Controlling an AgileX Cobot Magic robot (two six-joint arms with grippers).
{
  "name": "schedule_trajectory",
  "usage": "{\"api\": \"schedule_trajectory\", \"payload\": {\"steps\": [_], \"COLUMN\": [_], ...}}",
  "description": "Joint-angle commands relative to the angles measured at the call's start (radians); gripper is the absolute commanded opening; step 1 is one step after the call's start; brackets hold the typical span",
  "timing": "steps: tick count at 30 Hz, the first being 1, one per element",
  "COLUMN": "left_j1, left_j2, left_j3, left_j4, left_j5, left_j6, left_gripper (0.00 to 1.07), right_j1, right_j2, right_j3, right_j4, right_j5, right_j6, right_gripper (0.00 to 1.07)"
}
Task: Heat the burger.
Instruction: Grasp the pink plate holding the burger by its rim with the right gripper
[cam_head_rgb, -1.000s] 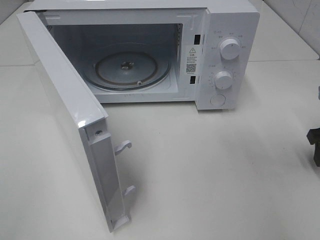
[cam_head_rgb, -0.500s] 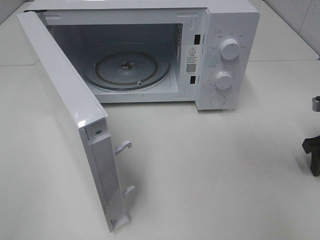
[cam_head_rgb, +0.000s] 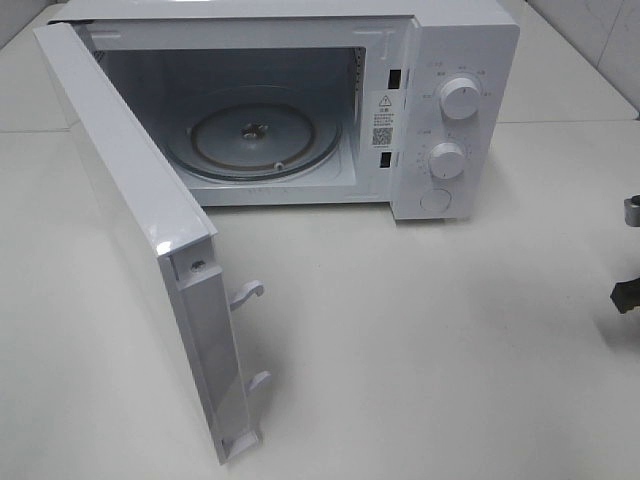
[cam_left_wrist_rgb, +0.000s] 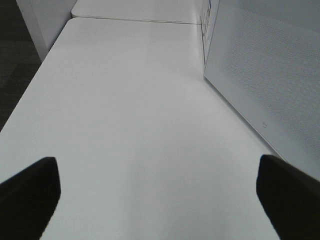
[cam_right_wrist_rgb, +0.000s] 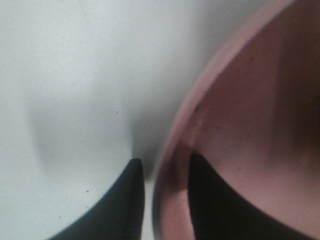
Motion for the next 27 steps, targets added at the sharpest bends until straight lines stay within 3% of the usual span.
{"api": "schedule_trajectory", "payload": {"steps": [1,2,15,23,27], "left_j1": [-0.005,-0.005,-0.005,-0.005,-0.005], "left_j2": [-0.016,-0.016,-0.016,-0.016,-0.016], "left_j3": [0.004,0.004,0.004,0.004,0.004], "left_j4": [-0.006,-0.006,-0.006,-0.006,-0.006], "left_j5": [-0.015,-0.015,-0.015,-0.015,-0.015], "left_j6": [-0.002,-0.002,-0.002,-0.002,-0.002], "left_gripper": [1.01,1.01,1.01,1.01,1.01], "right_j1": [-0.006,-0.006,-0.004,0.028,0.088], "right_j2": [0.007,0.007,0.007,-0.022,-0.067], "right_j3": [0.005,0.005,0.005,0.005,0.005], "right_j4": [0.027,0.040,0.059,-0.018,-0.066], "right_j5": [0.024,0.027,0.041,0.060,0.094], "right_j6": [-0.011,-0.008,0.006,0.114,0.155], "right_gripper": [0.04,0.00,0.00,0.00,0.00]}}
